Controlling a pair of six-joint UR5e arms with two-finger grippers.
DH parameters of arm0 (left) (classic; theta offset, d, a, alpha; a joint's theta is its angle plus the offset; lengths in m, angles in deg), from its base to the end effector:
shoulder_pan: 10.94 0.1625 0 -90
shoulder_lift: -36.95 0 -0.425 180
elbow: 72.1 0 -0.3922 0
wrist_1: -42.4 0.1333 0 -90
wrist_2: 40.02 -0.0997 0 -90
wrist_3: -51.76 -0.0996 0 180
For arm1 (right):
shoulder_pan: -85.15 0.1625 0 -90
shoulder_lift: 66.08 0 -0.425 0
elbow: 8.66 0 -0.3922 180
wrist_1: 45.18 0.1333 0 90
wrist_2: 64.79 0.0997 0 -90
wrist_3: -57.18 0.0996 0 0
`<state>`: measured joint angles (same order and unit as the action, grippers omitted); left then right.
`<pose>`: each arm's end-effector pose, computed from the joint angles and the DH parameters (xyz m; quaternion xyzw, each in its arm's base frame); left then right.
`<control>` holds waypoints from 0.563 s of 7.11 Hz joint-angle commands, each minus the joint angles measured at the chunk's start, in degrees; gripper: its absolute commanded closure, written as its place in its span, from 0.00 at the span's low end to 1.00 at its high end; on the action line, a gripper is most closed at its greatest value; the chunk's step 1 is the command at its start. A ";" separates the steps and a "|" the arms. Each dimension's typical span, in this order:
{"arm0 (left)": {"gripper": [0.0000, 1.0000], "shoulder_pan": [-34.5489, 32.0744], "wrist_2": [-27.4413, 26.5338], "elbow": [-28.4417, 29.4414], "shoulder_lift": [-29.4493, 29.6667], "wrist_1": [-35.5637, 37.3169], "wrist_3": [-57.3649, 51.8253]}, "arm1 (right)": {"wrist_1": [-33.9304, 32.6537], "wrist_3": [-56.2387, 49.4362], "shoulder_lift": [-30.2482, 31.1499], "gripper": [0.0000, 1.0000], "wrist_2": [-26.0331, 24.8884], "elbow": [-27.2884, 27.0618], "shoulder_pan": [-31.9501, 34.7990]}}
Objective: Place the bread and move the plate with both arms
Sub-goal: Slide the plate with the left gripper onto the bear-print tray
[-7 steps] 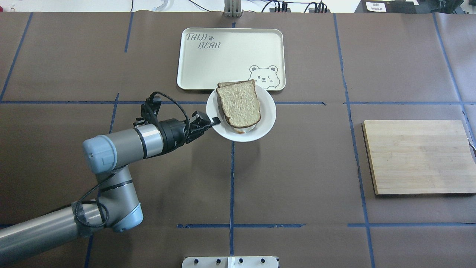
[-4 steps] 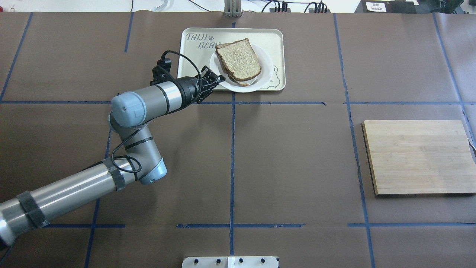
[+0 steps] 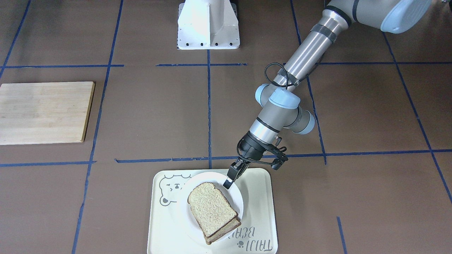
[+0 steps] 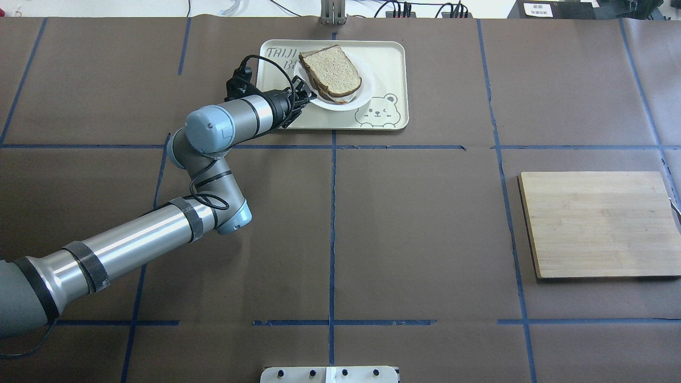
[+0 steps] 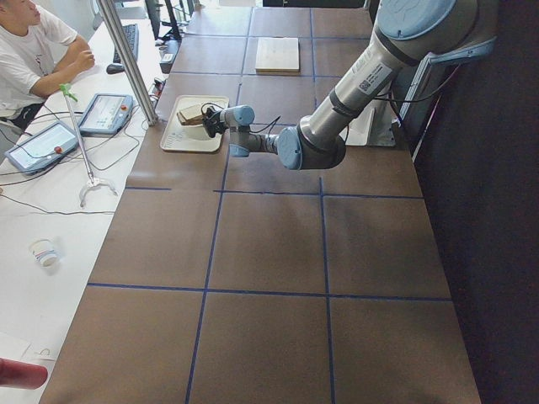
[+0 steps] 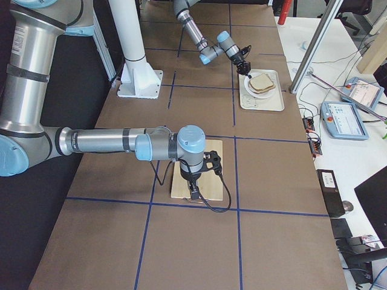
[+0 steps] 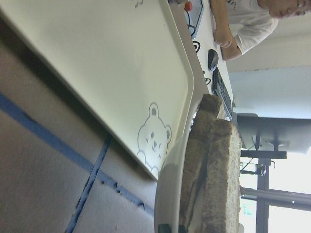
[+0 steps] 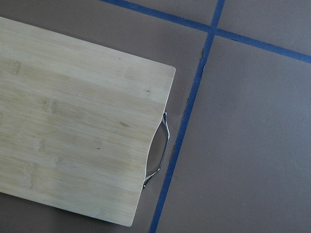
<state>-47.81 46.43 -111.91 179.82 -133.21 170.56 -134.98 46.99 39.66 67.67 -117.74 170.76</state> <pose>0.5827 -0.6113 0.3040 0.0712 0.6929 -0.4070 0.5909 0.0368 -0.3842 0.6159 0.0471 -0.3600 -0.1293 0.9227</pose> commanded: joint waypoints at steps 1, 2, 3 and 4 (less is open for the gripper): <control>0.01 -0.83 -0.14 1.05 0.13 0.44 -0.58 | 0.07 0.00 -0.01 0.00 0.09 -0.08 0.00; 0.00 -1.53 0.47 0.70 0.13 0.53 -1.11 | 0.07 0.00 -0.01 0.00 0.09 -0.17 0.00; 0.00 -2.15 4.57 -1.74 -0.30 1.14 -2.94 | 0.07 0.00 -0.01 0.00 0.09 -0.25 0.00; 0.00 -3.03 9.74 -8.64 -3.87 4.88 -3.31 | 0.07 0.09 -0.01 0.00 0.09 -0.43 0.00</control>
<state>-49.90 51.06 -114.71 178.71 -131.28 168.16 -134.92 47.01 39.65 67.75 -118.00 170.76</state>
